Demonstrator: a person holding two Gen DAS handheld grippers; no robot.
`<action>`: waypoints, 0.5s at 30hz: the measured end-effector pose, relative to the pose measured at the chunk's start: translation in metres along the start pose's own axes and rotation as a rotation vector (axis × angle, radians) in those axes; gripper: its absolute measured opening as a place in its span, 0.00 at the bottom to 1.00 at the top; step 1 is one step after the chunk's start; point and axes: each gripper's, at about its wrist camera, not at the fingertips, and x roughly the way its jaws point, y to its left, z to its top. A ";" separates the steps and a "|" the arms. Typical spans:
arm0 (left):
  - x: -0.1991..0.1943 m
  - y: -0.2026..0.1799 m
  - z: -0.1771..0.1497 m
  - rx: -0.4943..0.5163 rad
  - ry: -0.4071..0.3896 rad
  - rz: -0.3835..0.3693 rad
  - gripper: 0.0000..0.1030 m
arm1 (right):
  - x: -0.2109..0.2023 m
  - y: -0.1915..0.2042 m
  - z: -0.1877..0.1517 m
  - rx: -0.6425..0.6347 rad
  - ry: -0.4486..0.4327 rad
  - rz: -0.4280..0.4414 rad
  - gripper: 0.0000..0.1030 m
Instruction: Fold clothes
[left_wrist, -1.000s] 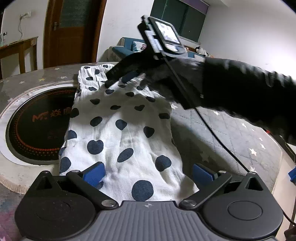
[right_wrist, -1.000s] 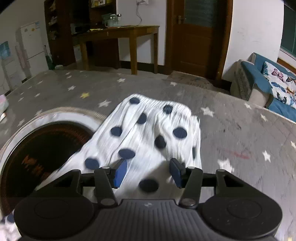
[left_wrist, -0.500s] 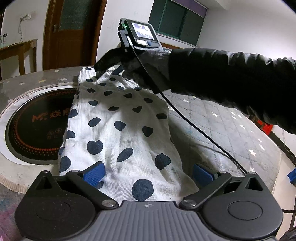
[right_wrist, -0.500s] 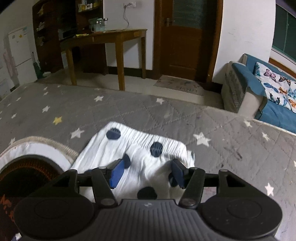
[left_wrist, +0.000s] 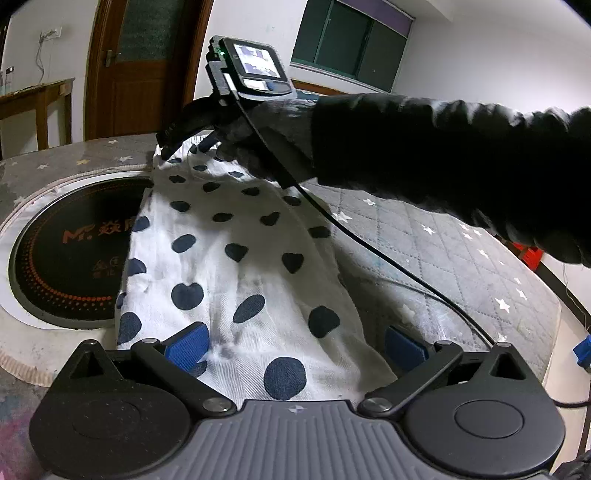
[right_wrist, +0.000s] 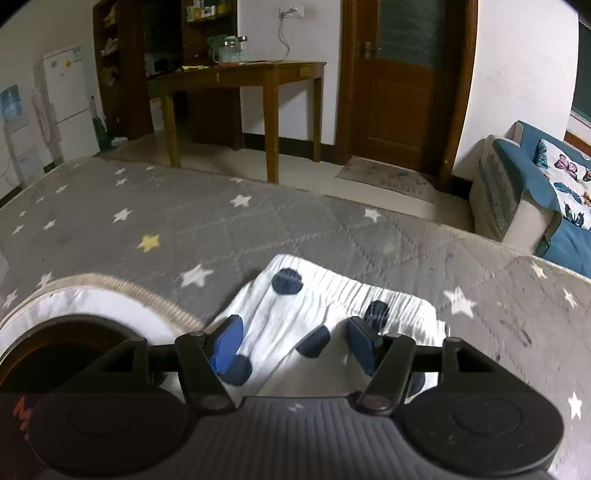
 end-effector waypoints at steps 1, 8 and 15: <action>0.001 -0.001 0.000 0.000 0.000 0.001 1.00 | 0.000 -0.001 0.002 -0.008 -0.001 0.000 0.61; 0.003 -0.003 0.001 0.001 0.000 0.003 1.00 | -0.027 -0.029 -0.001 0.023 -0.051 -0.005 0.62; 0.003 -0.002 0.002 0.000 0.002 0.006 1.00 | -0.031 -0.075 -0.015 0.119 -0.039 -0.023 0.62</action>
